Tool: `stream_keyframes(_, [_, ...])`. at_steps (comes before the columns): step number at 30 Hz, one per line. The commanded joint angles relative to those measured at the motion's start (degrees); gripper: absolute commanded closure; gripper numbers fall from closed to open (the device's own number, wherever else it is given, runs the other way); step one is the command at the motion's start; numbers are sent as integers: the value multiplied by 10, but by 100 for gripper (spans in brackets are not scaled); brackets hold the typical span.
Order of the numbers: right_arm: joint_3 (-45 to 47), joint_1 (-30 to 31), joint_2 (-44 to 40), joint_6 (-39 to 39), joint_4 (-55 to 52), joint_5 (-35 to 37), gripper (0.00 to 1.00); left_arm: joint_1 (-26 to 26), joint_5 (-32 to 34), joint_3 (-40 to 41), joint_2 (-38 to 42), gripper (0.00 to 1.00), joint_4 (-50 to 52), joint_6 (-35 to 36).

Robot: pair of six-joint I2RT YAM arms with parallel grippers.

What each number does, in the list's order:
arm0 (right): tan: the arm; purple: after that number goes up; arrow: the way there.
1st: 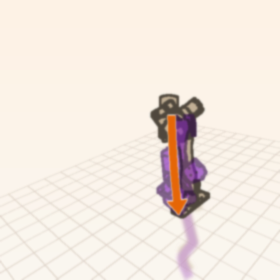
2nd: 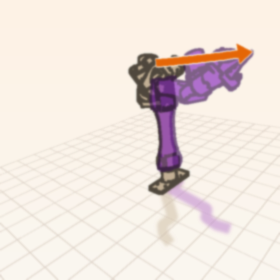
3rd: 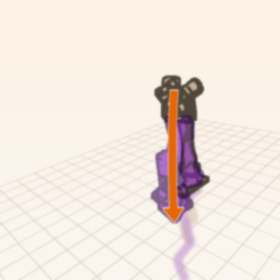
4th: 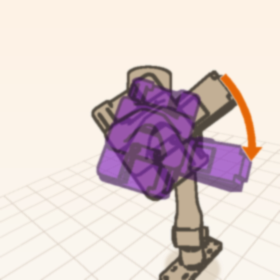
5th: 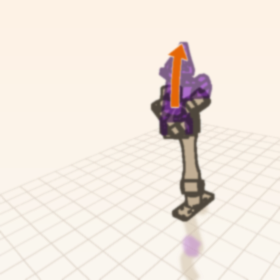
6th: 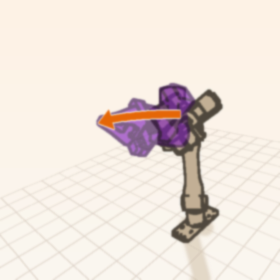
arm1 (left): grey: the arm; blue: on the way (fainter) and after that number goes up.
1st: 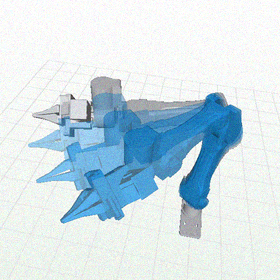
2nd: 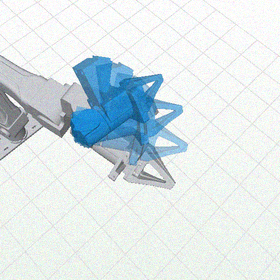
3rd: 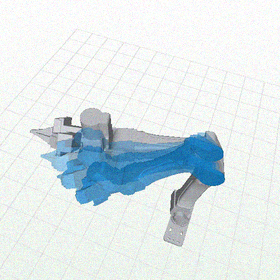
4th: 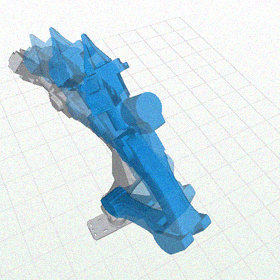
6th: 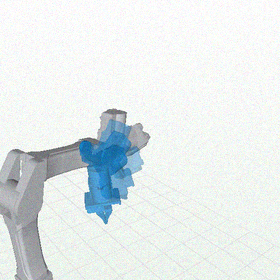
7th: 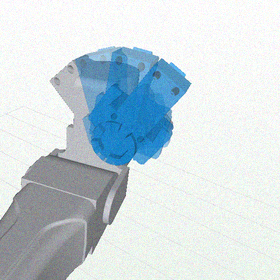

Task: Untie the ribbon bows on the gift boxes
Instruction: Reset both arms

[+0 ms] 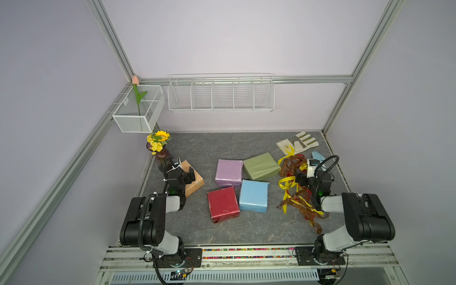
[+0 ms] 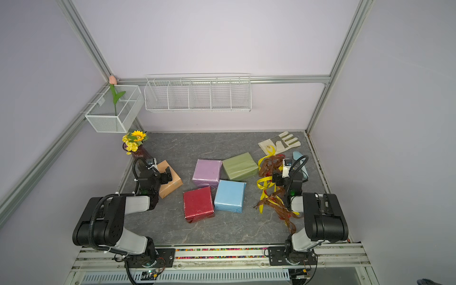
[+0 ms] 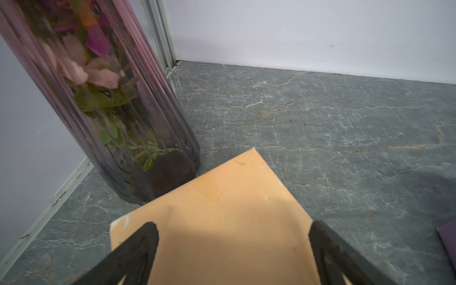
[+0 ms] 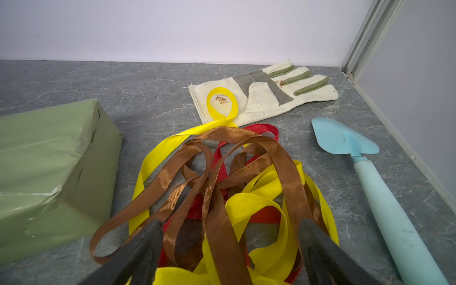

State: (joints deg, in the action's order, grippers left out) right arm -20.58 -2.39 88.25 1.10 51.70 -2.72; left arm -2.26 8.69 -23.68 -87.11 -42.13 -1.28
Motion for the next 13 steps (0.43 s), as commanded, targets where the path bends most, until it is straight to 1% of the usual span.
stream_keyframes(1, [-6,3,1,8,8,7,12,3,-5,-12,5,2,-12,-4])
stream_keyframes(11, [-7,4,1,9,6,8,12,3,-5,-13,5,2,-12,-3])
stream_keyframes(13, [-6,4,0,9,7,8,12,3,4,-16,6,1,-5,-5])
